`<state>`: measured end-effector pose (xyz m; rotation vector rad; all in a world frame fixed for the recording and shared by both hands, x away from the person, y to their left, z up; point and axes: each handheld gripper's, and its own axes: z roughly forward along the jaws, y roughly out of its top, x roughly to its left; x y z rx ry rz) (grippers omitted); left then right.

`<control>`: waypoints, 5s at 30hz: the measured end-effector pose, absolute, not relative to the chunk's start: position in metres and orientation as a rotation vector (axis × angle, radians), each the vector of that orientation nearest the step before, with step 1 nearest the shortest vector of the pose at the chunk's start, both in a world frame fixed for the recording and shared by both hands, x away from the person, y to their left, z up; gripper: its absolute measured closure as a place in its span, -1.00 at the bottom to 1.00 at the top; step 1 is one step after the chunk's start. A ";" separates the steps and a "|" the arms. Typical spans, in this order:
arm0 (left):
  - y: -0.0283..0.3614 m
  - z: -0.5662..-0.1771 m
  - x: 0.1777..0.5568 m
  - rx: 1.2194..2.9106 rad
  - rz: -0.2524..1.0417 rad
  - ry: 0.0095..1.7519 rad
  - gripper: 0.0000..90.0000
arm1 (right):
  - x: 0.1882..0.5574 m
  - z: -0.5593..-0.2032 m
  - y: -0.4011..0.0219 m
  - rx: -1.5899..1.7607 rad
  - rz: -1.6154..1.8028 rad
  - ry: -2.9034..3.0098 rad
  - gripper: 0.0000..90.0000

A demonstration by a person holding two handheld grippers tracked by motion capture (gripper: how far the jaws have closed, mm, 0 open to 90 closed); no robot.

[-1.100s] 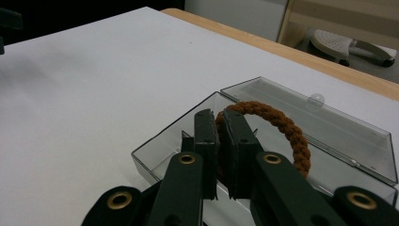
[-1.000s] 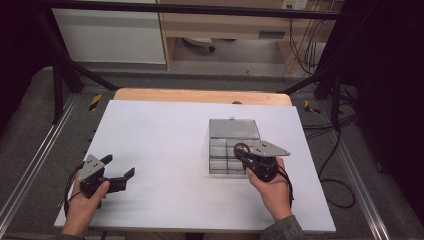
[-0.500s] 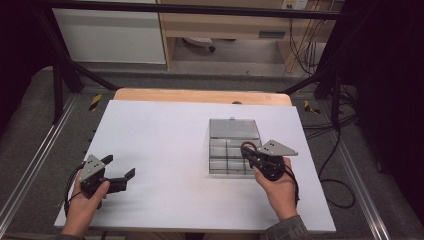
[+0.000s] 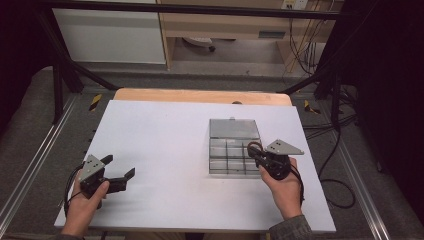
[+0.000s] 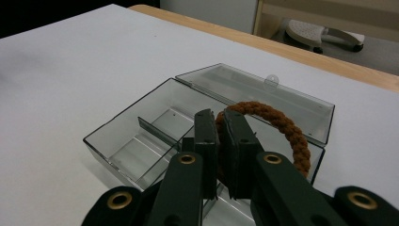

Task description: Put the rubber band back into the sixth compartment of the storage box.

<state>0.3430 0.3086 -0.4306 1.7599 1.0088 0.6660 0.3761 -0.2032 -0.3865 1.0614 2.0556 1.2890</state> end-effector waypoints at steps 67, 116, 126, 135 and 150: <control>0.306 -0.432 0.343 1.779 0.658 1.006 -0.91 | 0.389 -0.416 -0.207 1.180 1.155 2.211 0.87; 0.305 -0.433 0.343 1.800 0.647 1.000 -0.90 | 0.395 -0.427 -0.204 1.220 1.108 2.255 0.77; 0.305 -0.433 0.343 1.801 0.647 0.999 -0.90 | 0.395 -0.425 -0.206 1.221 1.120 2.232 0.73; 0.304 -0.433 0.343 1.805 0.647 0.995 -0.90 | 0.394 -0.422 -0.206 1.204 1.156 2.211 0.67; 0.304 -0.433 0.343 1.805 0.647 0.994 -0.90 | 0.392 -0.419 -0.206 1.219 1.173 2.146 0.40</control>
